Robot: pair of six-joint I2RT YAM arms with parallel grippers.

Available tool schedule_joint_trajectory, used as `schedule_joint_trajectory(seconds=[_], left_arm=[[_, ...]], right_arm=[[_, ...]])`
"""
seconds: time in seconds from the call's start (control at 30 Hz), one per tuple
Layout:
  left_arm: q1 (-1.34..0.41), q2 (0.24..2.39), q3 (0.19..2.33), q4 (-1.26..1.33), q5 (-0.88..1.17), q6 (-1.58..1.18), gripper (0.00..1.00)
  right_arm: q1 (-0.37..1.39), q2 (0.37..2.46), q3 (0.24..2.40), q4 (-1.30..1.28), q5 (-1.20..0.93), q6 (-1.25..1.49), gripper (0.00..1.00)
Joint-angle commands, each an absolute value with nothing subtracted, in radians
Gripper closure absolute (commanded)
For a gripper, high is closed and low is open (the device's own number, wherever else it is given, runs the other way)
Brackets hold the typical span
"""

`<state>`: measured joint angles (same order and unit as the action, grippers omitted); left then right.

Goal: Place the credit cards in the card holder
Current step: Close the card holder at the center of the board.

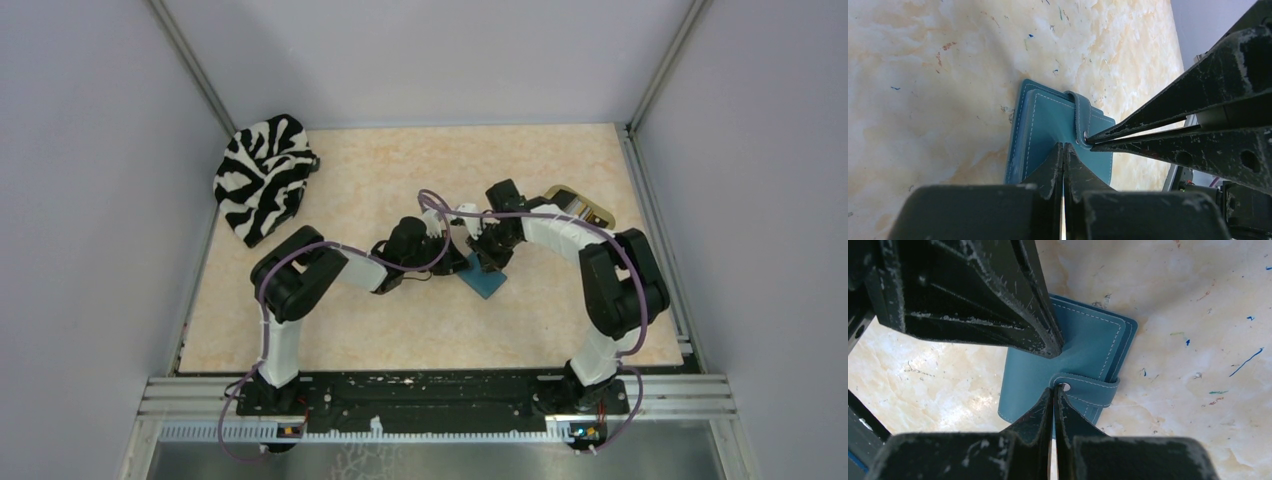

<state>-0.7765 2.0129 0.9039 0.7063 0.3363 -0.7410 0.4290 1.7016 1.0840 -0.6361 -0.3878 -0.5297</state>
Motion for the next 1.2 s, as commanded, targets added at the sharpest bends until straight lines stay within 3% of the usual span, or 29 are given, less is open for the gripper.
schedule_joint_trajectory(seconds=[0.0,0.77,0.93,1.17], left_arm=[[-0.776,2.033,0.886,0.725,0.357,-0.744,1.0],[-0.776,2.024,0.867,0.763,0.368,-0.76,1.0],[-0.775,1.972,0.857,0.762,0.364,-0.745,0.92],[-0.74,1.739,0.794,0.726,0.347,-0.633,0.82]], right_arm=[[0.441,1.754,1.121,-0.62,-0.366,-0.505,1.0],[0.445,1.87,1.201,-0.742,-0.35,-0.499,1.0],[0.402,1.773,1.282,-0.825,-0.548,-0.566,0.63],[0.313,1.576,1.318,-0.849,-0.66,-0.627,0.43]])
